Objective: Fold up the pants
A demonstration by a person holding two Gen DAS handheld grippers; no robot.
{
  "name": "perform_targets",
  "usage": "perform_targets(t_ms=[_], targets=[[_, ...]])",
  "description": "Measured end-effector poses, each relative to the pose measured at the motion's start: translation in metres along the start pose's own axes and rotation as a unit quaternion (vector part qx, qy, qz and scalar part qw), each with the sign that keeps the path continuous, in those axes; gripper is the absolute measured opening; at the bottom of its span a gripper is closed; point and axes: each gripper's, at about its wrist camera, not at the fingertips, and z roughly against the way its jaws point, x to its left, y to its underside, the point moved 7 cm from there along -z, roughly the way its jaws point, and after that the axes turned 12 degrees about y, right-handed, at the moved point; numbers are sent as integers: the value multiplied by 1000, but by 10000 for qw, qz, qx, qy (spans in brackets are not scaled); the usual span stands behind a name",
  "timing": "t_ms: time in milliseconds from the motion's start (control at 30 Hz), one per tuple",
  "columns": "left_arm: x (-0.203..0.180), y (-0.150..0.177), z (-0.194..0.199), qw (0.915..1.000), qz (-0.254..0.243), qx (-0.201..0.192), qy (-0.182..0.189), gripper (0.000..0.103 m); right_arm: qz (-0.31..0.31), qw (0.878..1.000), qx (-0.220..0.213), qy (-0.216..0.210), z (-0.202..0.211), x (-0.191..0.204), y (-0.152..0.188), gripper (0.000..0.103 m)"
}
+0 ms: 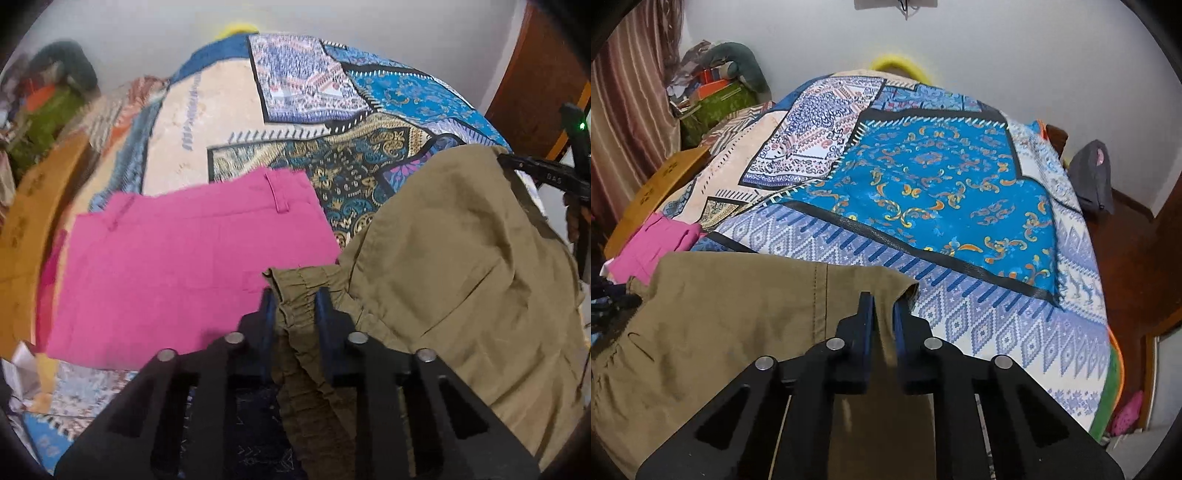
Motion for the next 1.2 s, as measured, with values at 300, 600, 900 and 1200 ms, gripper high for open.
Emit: perform_targets(t_ms=[300,600,900,1200], targets=[[-11,-42,40,9986,-66,-465,-253,9,-370,9974,-587,195,47,-14,-33,5],[-51,-60,111,9929,-387,-1113,-145,9,-673,9897,-1256,162,137,-25,-39,5],[-90,-25,184,9884,-607,-1390,98,8,-728,9830,-1683,62,223,-19,-5,5],[-108,32,225,9867,-676,-1452,286,5,-919,9802,-1752,-8,272,-12,55,5]])
